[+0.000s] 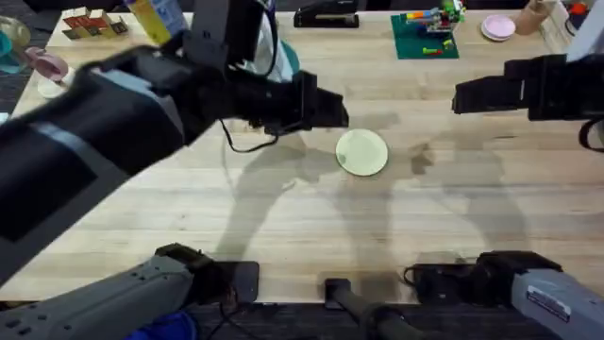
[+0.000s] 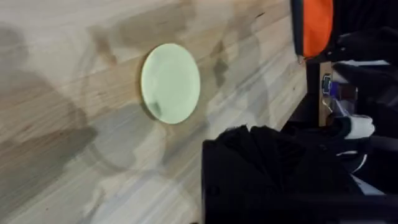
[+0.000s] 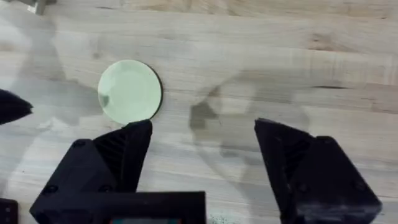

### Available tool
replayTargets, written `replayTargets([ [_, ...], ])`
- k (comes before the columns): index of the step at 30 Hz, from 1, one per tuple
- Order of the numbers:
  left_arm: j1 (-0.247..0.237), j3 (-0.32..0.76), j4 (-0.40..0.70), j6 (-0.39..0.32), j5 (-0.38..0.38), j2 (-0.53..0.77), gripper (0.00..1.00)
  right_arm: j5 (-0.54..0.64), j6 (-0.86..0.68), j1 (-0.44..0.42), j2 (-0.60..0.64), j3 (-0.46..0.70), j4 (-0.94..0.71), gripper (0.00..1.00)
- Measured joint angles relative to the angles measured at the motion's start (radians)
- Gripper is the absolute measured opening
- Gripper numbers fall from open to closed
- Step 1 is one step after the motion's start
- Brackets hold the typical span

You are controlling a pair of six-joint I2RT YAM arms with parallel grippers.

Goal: Pick up the plates from the table one by one and place each into a slot on the dish rack.

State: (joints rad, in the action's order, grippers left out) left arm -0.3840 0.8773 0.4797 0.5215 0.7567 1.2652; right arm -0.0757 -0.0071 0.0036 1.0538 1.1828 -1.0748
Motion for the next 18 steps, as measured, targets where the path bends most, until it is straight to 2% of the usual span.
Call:
replayTargets([
  [9, 0.000, -0.143, -0.186, 0.036, 0.001, 0.019, 0.041, 0.000, 0.000, 0.000, 0.000, 0.000, 0.000, 0.995],
  [13, 0.000, -0.158, -0.211, 0.039, 0.003, 0.071, 0.041, 0.000, 0.000, 0.000, 0.000, 0.000, 0.000, 0.995],
  [18, 0.000, -0.158, -0.297, 0.040, 0.024, 0.160, 0.041, 0.000, 0.000, 0.000, 0.000, 0.000, 0.000, 0.995],
])
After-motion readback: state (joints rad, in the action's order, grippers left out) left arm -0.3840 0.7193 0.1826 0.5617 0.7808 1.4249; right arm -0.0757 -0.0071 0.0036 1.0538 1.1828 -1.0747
